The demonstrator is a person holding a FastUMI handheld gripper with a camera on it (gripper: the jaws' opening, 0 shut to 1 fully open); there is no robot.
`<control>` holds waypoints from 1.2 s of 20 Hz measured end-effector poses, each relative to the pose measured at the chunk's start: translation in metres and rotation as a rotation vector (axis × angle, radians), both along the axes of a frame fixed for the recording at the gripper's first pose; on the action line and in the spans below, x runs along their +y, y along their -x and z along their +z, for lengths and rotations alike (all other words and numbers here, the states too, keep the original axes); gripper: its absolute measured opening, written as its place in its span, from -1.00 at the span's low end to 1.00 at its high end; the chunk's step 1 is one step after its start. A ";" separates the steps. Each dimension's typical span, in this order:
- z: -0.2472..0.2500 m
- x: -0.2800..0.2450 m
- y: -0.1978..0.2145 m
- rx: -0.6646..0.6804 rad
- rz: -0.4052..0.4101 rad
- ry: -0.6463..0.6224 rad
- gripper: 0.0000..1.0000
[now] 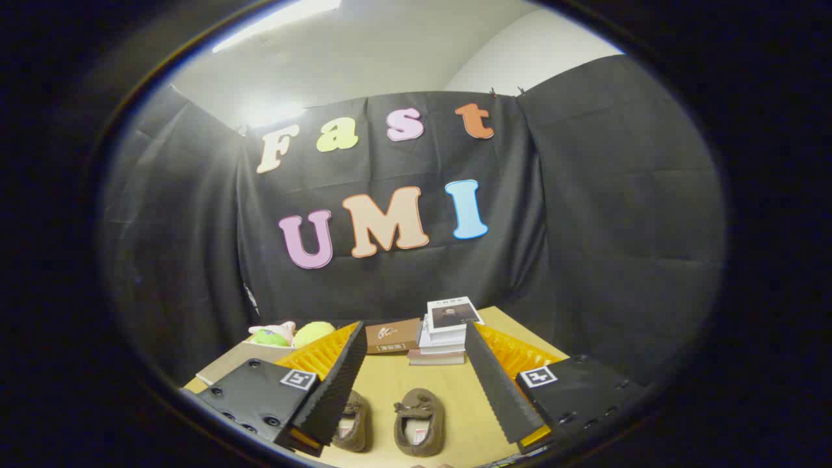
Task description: Open the storage box then place both shoes into the box .Put the left shoe in first, then the right shoe, with the right side of both shoes facing outward in a uniform manner.
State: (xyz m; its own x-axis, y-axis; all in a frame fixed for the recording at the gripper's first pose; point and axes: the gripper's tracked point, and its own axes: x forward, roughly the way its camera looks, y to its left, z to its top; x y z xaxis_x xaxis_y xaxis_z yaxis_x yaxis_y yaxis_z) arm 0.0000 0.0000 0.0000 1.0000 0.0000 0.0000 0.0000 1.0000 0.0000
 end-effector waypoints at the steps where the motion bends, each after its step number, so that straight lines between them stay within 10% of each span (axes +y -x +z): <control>1: -0.001 0.005 -0.001 0.005 0.003 0.001 0.94; 24: -0.024 0.048 -0.022 0.076 0.011 -0.043 0.95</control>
